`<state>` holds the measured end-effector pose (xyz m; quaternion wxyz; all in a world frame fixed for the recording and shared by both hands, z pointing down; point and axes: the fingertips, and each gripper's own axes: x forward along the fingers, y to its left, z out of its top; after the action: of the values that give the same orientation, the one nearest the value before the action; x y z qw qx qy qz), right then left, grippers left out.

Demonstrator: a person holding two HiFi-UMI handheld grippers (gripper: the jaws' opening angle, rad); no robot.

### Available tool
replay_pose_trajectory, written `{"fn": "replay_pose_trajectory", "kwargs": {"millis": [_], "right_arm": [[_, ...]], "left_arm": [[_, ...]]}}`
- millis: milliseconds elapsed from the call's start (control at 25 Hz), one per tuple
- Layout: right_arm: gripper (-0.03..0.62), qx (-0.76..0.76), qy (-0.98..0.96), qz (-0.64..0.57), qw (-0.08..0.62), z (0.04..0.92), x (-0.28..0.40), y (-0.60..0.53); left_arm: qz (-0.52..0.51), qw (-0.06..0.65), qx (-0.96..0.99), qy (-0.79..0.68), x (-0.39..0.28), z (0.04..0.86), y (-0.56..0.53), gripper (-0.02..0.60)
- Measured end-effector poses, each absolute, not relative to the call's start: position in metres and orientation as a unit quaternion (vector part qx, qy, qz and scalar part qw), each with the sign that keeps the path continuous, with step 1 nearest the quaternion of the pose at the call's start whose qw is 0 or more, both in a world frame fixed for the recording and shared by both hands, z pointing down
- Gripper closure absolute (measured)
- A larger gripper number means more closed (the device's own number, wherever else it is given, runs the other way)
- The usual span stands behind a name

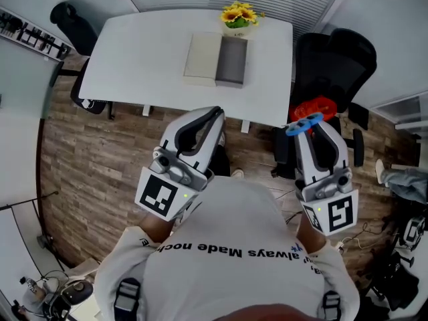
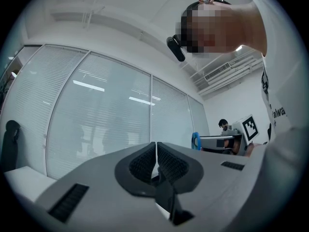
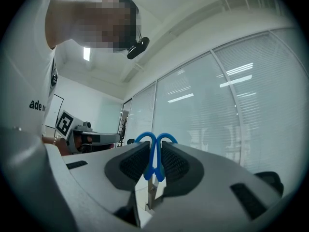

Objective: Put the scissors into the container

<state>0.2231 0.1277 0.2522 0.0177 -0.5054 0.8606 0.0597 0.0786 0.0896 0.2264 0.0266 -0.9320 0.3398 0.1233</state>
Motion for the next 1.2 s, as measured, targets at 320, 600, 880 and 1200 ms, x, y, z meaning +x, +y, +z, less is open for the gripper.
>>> {"fn": "replay_pose_trajectory", "kwargs": {"millis": [320,600,880,1200], "right_arm": [[0.508,-0.505,0.860,0.064,0.012,0.247,0.214,0.084],[0.508,-0.505,0.861,0.062,0.002,0.246,0.198,0.042],[0.508,-0.498,0.865,0.062,-0.002,0.243,0.175,-0.001],[0.508,-0.493,0.868,0.060,-0.003,0.245,0.157,-0.042]], "left_arm": [[0.128,0.021,-0.932,0.338,0.069,0.226,0.046,0.555],[0.134,0.015,-0.931,0.340,0.052,0.227,0.004,0.555],[0.135,0.006,-0.928,0.348,0.028,0.226,-0.040,0.555],[0.137,0.005,-0.926,0.351,0.013,0.228,-0.080,0.555]]}}
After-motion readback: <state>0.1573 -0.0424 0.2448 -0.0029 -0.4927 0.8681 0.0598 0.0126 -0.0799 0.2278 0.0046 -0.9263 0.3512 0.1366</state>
